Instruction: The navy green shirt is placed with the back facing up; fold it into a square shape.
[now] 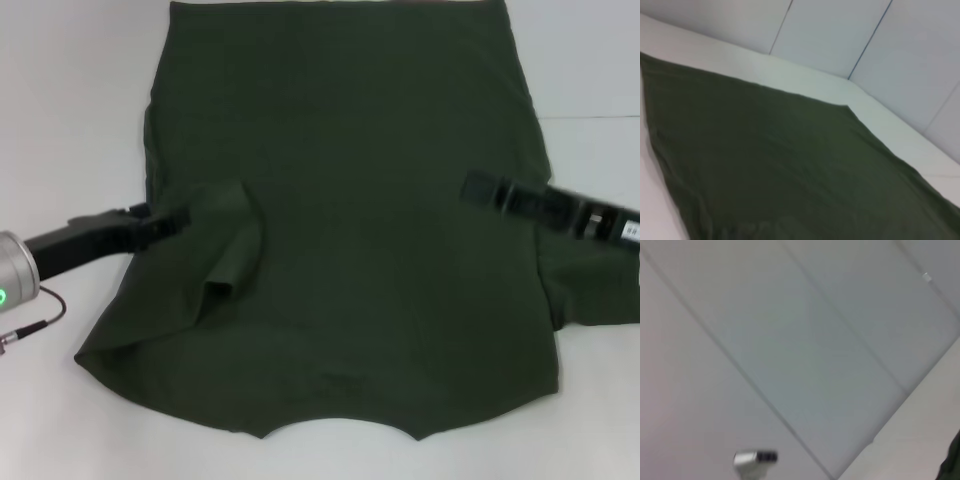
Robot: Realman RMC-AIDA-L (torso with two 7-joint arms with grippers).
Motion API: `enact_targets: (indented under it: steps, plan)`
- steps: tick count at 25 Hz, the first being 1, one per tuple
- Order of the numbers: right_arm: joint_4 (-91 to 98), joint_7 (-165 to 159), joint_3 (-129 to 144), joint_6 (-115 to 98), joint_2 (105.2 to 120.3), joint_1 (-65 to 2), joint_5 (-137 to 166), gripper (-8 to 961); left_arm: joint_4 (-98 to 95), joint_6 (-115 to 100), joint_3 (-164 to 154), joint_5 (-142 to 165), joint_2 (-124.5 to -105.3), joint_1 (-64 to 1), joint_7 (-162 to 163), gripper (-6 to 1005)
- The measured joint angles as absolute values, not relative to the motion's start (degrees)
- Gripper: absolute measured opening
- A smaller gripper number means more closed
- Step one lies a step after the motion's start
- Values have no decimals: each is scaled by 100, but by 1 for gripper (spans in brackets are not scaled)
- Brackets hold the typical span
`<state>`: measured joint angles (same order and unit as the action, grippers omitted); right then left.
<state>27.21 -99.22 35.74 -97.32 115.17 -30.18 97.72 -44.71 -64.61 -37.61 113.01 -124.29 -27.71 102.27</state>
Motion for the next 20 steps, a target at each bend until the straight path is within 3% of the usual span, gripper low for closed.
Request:
enact_targets:
  steps: [10, 20]
  plan:
    - [2832, -10274, 3427, -9586, 11417, -3153, 9782, 848, -4226, -6946, -3776, 11387, -12438, -2718, 9972, 711]
    - [3056, -10545, 3442, -9272, 11282, -2849, 9827, 848, -4228, -9196, -3813, 11473, -12411, -2712, 8648, 709]
